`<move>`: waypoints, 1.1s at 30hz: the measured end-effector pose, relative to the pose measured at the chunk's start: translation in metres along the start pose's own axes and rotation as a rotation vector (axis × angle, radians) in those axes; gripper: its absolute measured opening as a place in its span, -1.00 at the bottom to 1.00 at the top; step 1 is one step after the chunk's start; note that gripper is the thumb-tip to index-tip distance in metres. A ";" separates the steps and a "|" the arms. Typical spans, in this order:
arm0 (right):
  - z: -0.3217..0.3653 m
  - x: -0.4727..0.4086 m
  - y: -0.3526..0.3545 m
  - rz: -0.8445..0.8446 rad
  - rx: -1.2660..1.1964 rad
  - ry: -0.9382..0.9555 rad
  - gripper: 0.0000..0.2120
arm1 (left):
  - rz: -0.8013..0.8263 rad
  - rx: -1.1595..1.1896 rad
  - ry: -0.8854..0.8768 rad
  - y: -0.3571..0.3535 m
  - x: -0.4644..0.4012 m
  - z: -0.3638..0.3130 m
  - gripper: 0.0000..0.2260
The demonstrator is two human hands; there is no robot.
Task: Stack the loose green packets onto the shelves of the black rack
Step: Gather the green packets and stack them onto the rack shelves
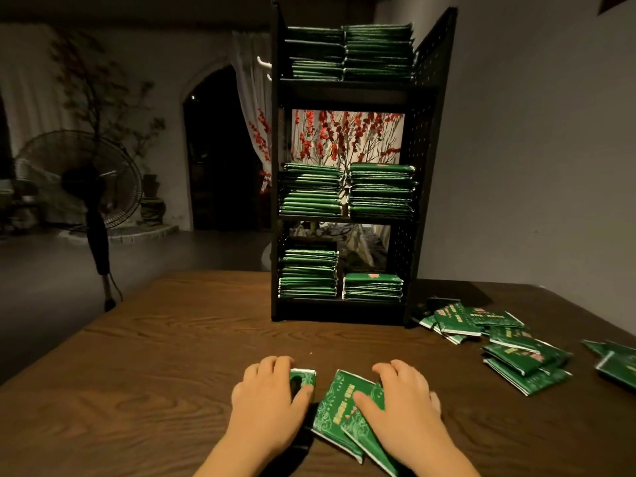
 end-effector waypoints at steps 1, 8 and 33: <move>0.001 0.002 -0.004 0.027 -0.005 -0.017 -0.42 | 0.031 0.049 -0.016 -0.003 0.001 0.003 -0.59; 0.010 -0.011 -0.022 0.066 0.039 -0.031 -0.40 | 0.018 0.231 -0.185 -0.021 -0.015 -0.006 -0.73; -0.011 -0.077 -0.003 -0.078 -0.118 -0.070 -0.60 | 0.185 0.273 -0.172 -0.016 -0.066 0.007 -0.17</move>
Point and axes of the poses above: each hand's wrist, its own x-axis away from the middle knuckle, its own y-axis out of the back of the hand, z = x × y, the point moved 2 cm from there along -x, towards the middle knuckle, and after that the axes turned 15 degrees about -x, right-handed, at the moved point
